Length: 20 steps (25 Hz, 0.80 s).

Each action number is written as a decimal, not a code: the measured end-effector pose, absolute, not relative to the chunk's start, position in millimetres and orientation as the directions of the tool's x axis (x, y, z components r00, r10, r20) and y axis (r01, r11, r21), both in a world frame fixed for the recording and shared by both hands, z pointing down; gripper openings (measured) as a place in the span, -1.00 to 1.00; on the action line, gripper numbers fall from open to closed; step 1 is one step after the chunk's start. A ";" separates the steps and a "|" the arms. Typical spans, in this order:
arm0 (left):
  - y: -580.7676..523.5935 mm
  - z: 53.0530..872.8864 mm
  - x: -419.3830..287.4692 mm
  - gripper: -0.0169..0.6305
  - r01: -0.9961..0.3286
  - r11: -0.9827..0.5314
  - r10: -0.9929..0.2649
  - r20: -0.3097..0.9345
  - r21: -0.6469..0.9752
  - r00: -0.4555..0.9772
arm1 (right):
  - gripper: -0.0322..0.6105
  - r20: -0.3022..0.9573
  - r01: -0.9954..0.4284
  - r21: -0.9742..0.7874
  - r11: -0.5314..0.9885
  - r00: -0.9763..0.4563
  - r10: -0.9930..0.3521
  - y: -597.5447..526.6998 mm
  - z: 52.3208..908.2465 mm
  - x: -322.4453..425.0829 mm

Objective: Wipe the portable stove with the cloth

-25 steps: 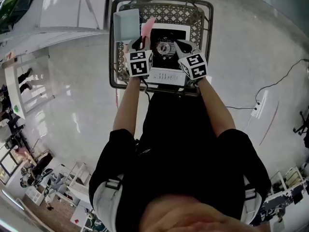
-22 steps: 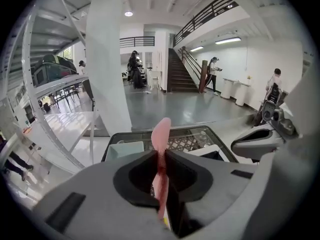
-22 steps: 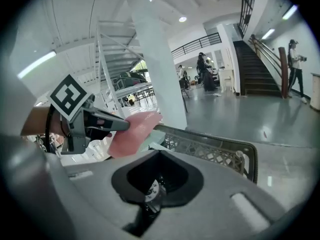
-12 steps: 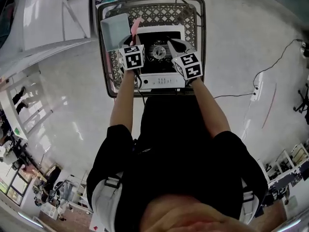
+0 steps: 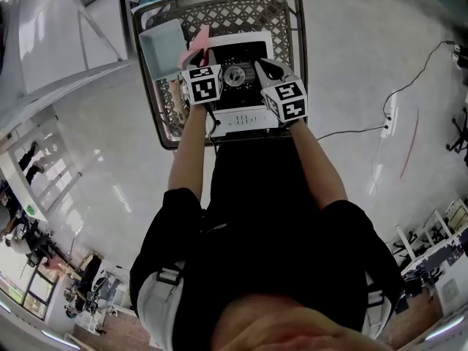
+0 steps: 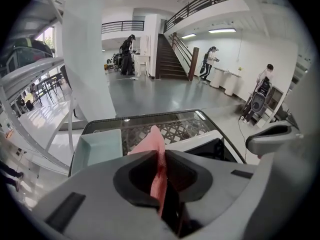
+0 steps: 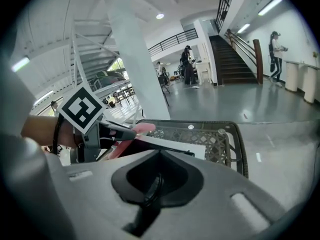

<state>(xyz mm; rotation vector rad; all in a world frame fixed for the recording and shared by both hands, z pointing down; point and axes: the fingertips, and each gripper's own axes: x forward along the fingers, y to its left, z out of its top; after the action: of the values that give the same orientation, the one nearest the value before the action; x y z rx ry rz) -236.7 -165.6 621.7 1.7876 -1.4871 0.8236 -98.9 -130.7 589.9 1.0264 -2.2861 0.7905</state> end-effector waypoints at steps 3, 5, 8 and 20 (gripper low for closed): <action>-162.2 622.2 -228.1 -0.81 -0.984 -0.137 -0.559 0.811 0.114 0.172 | -0.89 0.648 -0.783 -0.302 0.543 -0.587 -0.485 -126.6 592.5 -98.4; -161.5 623.5 -223.3 -0.80 -0.983 -0.140 -0.558 0.811 0.118 0.177 | -0.89 0.645 -0.779 -0.304 0.548 -0.592 -0.483 -124.4 593.4 -99.2; -161.4 624.1 -213.3 -0.81 -0.981 -0.154 -0.556 0.810 0.118 0.185 | -0.89 0.643 -0.777 -0.303 0.552 -0.595 -0.483 -122.3 591.9 -96.4; -160.9 626.1 -162.8 -0.81 -0.965 -0.235 -0.534 0.813 0.120 0.231 | -0.89 0.643 -0.804 -0.302 0.511 -0.568 -0.513 -115.8 589.6 -57.9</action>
<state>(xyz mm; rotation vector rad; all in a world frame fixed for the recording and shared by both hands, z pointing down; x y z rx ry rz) -162.8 -160.9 626.1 1.8689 -1.3759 0.8633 -57.9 -115.8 589.6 1.0784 -2.2771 0.8115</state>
